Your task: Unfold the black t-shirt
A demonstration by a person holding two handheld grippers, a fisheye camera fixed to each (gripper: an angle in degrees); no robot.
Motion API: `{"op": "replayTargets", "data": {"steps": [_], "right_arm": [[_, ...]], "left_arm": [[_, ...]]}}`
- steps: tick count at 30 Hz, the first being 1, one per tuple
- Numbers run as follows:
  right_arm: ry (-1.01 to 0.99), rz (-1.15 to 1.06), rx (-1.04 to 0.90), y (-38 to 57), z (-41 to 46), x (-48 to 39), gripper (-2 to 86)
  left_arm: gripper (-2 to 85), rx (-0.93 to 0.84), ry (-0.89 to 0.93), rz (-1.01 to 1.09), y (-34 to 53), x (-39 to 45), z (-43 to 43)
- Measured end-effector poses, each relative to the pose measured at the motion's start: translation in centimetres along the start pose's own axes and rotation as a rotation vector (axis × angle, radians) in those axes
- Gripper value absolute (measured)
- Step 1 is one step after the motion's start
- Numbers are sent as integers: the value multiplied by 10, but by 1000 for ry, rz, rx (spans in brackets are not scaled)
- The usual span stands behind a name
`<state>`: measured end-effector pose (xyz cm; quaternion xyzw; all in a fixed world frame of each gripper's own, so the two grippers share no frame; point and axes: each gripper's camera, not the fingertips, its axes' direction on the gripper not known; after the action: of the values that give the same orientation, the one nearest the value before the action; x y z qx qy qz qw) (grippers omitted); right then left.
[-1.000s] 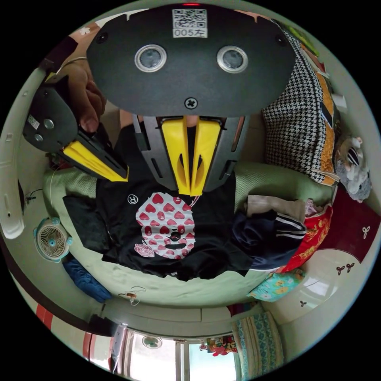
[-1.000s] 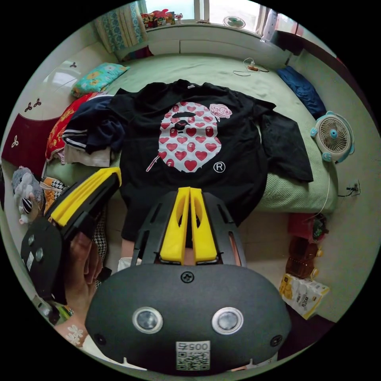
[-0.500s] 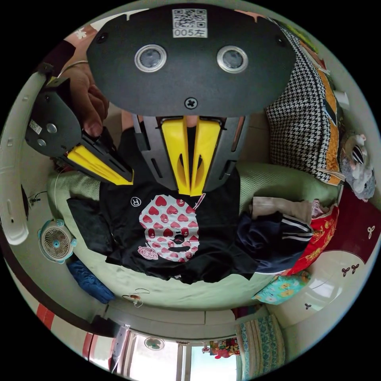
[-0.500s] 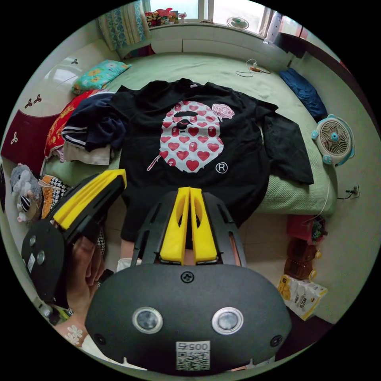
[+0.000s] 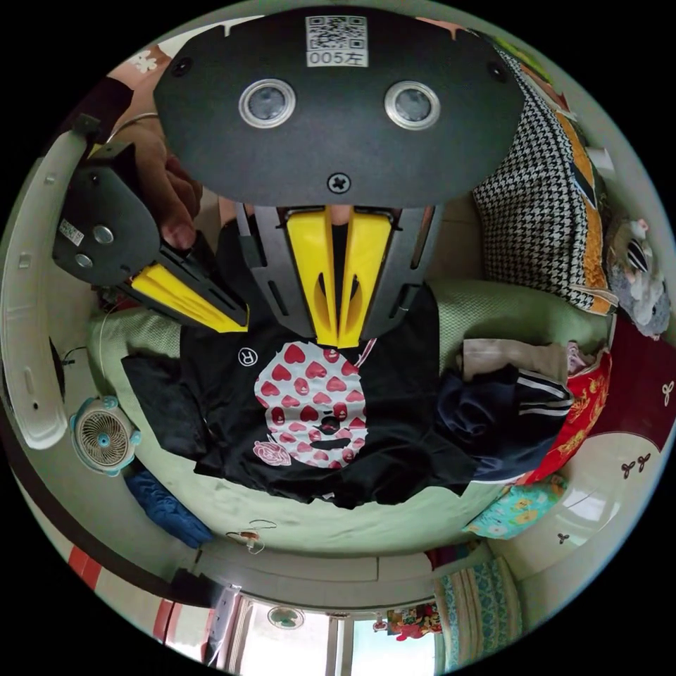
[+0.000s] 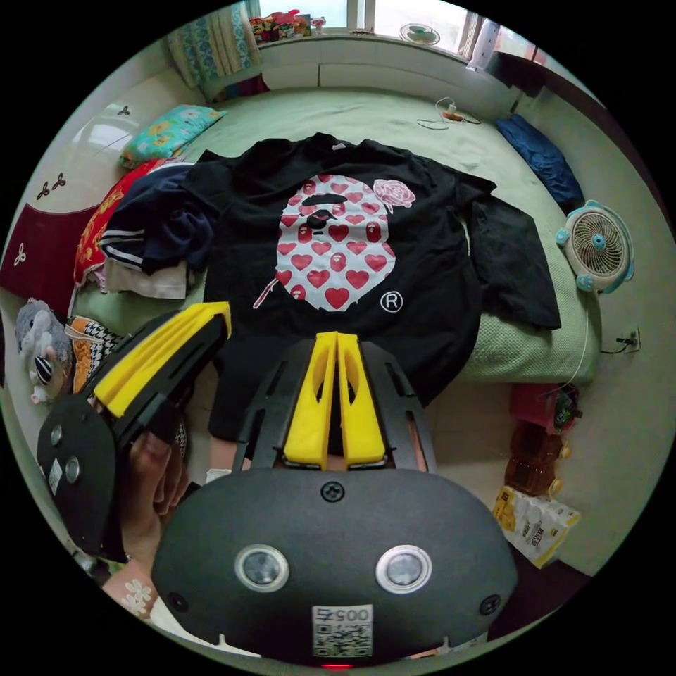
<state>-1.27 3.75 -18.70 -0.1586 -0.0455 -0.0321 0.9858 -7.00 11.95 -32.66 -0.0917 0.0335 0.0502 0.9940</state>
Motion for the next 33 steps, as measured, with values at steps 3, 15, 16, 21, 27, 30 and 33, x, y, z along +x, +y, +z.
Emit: {"op": "replayTargets", "data": {"steps": [3,15,16,21,27,30,33], "right_arm": [[12,0,6,-18,8,0,-10],[34,33,-96,-100,85,13,-10],[32,35,-111,-105,93,14,-10],[-5,60,-170,-117,120,23,-10],[3,61,-199,-120,136,26,-10],[-6,64,-205,-119,140,27,-10],[-8,59,-204,-115,139,27,-10]], "left_arm": [[-7,-16,-17,0,-17,5,16],[-7,-117,-28,25,-78,24,97],[-7,-121,-28,24,-80,24,101],[-7,-166,-32,23,-89,30,128],[-7,-169,-47,31,-91,37,137],[-7,-169,-45,35,-90,40,136],[-6,-163,-63,38,-88,43,134]]}}
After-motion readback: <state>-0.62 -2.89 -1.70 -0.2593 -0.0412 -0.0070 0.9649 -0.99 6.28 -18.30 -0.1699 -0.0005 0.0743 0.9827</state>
